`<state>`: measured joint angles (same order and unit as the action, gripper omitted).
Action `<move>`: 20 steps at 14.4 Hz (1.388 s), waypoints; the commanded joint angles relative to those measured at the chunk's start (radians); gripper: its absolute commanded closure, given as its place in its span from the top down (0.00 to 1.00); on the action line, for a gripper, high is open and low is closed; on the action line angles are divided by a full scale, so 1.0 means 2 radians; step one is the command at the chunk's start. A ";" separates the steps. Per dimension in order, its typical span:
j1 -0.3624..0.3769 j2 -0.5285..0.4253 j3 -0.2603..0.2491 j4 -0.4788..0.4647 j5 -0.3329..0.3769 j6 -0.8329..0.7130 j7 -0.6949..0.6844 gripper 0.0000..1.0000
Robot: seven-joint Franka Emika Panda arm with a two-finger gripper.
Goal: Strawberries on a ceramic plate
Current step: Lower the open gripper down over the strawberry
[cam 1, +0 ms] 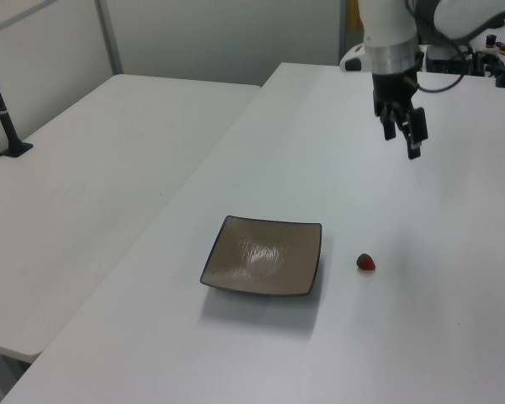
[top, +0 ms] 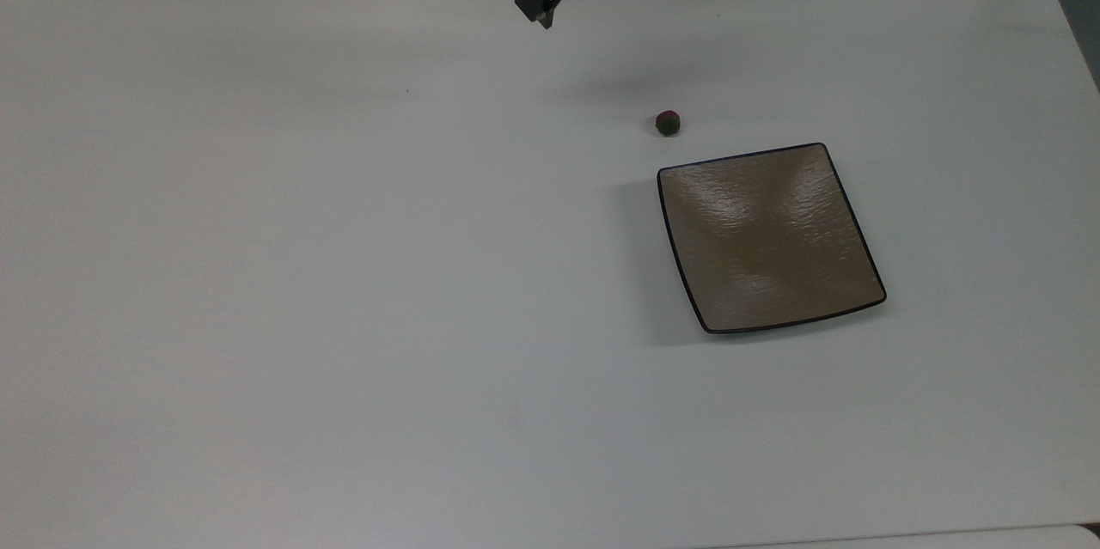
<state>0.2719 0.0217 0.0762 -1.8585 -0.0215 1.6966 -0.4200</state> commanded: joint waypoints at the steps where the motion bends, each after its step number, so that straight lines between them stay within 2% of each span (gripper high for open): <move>1: 0.003 -0.008 0.014 -0.050 0.008 0.056 -0.001 1.00; 5: 0.003 0.000 0.034 -0.088 0.010 0.117 0.005 1.00; 14: 0.043 0.086 0.036 -0.088 0.015 0.241 0.078 1.00; 20: 0.054 0.116 0.036 -0.085 0.015 0.281 0.083 1.00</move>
<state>0.3656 0.2445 0.1556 -2.0298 -0.0046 2.2295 -0.2714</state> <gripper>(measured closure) 0.000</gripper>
